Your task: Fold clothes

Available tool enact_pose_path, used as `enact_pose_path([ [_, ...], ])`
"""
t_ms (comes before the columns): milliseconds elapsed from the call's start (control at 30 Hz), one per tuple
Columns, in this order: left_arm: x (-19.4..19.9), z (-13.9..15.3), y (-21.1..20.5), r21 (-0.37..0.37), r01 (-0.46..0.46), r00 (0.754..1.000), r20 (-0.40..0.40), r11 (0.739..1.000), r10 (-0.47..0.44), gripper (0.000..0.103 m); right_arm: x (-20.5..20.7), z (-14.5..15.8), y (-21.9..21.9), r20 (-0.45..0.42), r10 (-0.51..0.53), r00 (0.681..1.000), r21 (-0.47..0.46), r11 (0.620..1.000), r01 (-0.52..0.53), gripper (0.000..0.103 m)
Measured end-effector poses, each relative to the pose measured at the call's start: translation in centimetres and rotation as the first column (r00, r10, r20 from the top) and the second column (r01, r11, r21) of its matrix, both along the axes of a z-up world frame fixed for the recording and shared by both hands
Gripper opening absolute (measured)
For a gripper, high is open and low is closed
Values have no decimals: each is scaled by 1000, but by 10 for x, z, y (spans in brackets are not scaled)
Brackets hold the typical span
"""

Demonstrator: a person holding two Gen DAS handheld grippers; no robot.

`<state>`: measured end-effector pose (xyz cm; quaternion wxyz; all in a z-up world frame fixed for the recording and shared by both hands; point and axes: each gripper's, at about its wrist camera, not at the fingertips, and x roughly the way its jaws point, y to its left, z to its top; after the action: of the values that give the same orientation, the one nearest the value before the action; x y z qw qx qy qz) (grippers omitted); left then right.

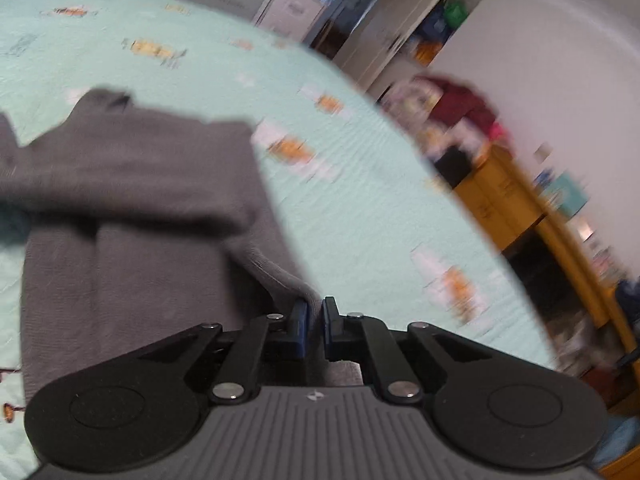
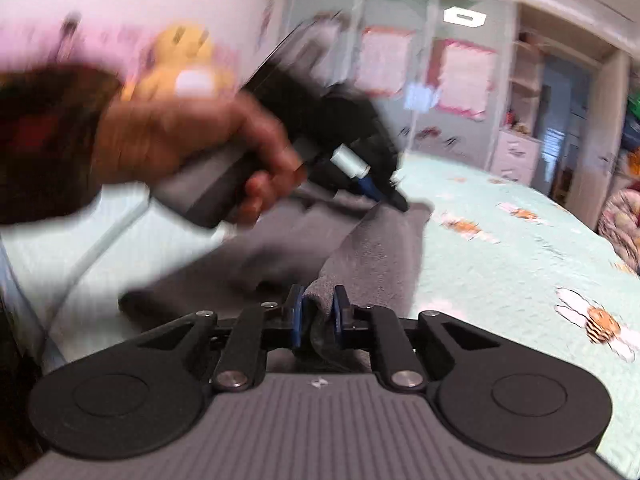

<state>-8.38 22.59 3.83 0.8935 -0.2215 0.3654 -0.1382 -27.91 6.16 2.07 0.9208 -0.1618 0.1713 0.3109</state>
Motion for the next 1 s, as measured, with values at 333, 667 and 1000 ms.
enact_pose_path([
  [333, -92, 21, 10, 107, 111, 982, 144, 988, -126, 33, -18, -6, -2, 16, 19, 1000, -51, 999, -18, 42],
  [667, -209, 10, 15, 340, 113, 969, 171, 934, -180, 35, 6, 14, -19, -313, 48, 949, 250, 968, 34, 42],
  [1000, -232, -4, 2, 474, 100, 942, 239, 875, -237, 41, 59, -4, -14, -734, -43, 678, 308, 868, 389, 44],
])
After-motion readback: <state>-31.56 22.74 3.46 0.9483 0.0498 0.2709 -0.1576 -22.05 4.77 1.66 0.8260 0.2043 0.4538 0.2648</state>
